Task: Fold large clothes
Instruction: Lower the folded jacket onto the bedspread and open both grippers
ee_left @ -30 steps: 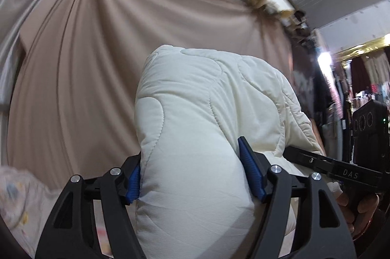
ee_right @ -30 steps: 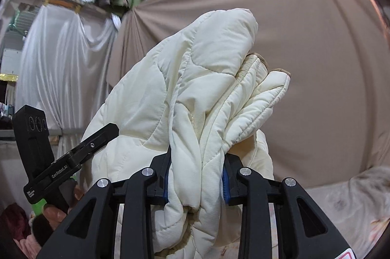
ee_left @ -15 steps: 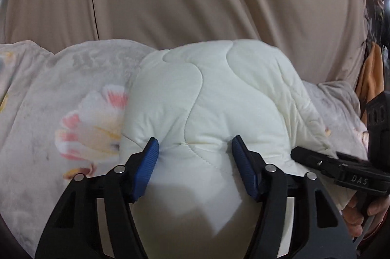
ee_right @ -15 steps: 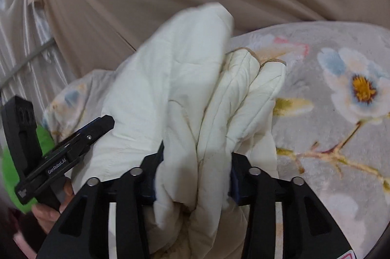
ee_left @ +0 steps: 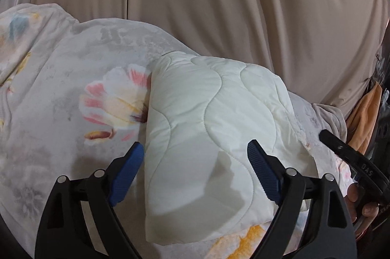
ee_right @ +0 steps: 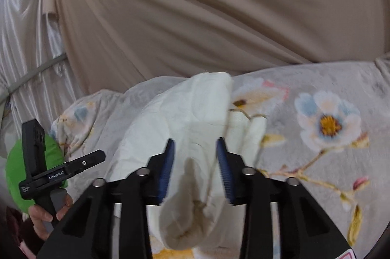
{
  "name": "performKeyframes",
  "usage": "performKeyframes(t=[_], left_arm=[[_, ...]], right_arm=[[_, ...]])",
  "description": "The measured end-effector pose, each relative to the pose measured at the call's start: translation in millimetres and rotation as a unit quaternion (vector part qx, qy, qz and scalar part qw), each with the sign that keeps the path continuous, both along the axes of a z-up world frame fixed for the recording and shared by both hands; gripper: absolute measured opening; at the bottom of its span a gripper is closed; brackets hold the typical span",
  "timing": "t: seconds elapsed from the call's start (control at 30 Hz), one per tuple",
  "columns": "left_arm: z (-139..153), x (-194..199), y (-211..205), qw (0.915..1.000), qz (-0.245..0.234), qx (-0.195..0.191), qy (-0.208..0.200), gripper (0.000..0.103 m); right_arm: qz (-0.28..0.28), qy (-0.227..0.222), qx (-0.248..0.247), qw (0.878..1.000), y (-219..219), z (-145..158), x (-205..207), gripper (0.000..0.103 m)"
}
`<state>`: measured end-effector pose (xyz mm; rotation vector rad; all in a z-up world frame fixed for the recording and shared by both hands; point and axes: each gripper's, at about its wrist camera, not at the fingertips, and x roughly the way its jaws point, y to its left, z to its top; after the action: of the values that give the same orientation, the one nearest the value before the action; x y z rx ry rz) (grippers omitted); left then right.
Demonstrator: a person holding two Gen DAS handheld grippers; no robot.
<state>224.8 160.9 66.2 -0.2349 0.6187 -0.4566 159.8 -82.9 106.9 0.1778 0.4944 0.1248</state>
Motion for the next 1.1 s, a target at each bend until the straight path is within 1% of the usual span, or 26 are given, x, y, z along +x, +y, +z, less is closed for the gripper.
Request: performKeyframes(t=[0.03,0.07,0.1,0.13,0.2,0.23,0.27,0.33,0.4,0.43,0.5,0.53,0.63,0.67,0.73,0.77,0.83,0.87,0.93,0.97,1.03,1.1], left_arm=[[-1,-1,-6,0.9999,0.0,0.01,0.001,0.084],[-4,-2,-13,0.9997,0.001,0.023,0.004,0.084],[-10,-2,-19,0.9992,0.002,0.039,0.009,0.084],[-16,-3,-24,0.9986,0.004,0.05,0.016,0.084],[-29,-4,-30,0.998,0.001,0.058,0.024,0.088],[-33,-6,-32,0.9977,0.005,0.064,0.021,0.092],[-36,-8,-35,0.9975,0.007,0.069,0.018,0.092],[-38,-12,-38,0.9964,0.021,0.082,0.008,0.092],[-34,-15,-36,0.9959,0.035,0.083,0.007,0.092],[-32,-17,-34,0.9958,0.04,0.082,0.007,0.091],[-27,-24,-31,0.9951,0.048,0.087,-0.002,0.091],[-25,-28,-31,0.9942,0.053,0.094,-0.007,0.091],[-23,-36,-35,0.991,0.057,0.12,-0.016,0.091],[-24,-38,-38,0.9903,0.056,0.126,-0.015,0.091],[-26,-42,-41,0.9891,0.057,0.136,-0.011,0.091],[-26,-46,-41,0.9885,0.059,0.139,-0.012,0.091],[-26,-53,-42,0.9871,0.065,0.145,-0.018,0.091],[-26,-56,-42,0.9866,0.065,0.148,-0.02,0.091],[-29,-59,-44,0.9865,0.064,0.15,-0.016,0.091],[-30,-60,-46,0.9866,0.063,0.15,-0.013,0.092],[-34,-63,-50,0.9861,0.06,0.155,-0.009,0.092],[-37,-68,-53,0.9845,0.059,0.165,-0.01,0.092]], right_arm=[[0.002,0.021,-0.016,1.0,7,-8,12,0.013],[-0.006,0.042,-0.028,0.999,10,-19,19,0.009],[-0.018,0.064,-0.044,0.997,11,-33,26,0.008],[-0.027,0.073,-0.054,0.995,10,-43,28,0.007],[-0.045,0.078,-0.078,0.993,7,-65,27,0.005],[-0.048,0.078,-0.086,0.992,7,-72,26,0.005],[-0.051,0.079,-0.095,0.991,8,-76,25,0.005],[-0.059,0.08,-0.105,0.989,12,-73,22,0.005],[-0.063,0.071,-0.086,0.992,13,-58,9,0.007],[-0.059,0.06,-0.073,0.994,14,-48,-2,0.01],[-0.054,0.052,-0.069,0.995,16,-41,-14,0.01],[-0.053,0.057,-0.074,0.994,17,-43,-18,0.012],[-0.051,0.091,-0.113,0.988,22,-66,-10,0.012],[-0.056,0.1,-0.116,0.987,22,-73,-7,0.012],[-0.064,0.101,-0.096,0.988,20,-68,-14,0.013],[-0.055,0.09,-0.084,0.991,22,-59,-23,0.019],[-0.049,0.066,-0.087,0.993,27,-46,-38,0.02],[-0.047,0.065,-0.091,0.993,29,-44,-43,0.02],[-0.047,0.078,-0.098,0.991,29,-53,-40,0.02],[-0.049,0.093,-0.1,0.989,27,-63,-35,0.021],[-0.053,0.114,-0.088,0.988,22,-78,-27,0.021],[-0.056,0.11,-0.073,0.99,21,-75,-34,0.022]])
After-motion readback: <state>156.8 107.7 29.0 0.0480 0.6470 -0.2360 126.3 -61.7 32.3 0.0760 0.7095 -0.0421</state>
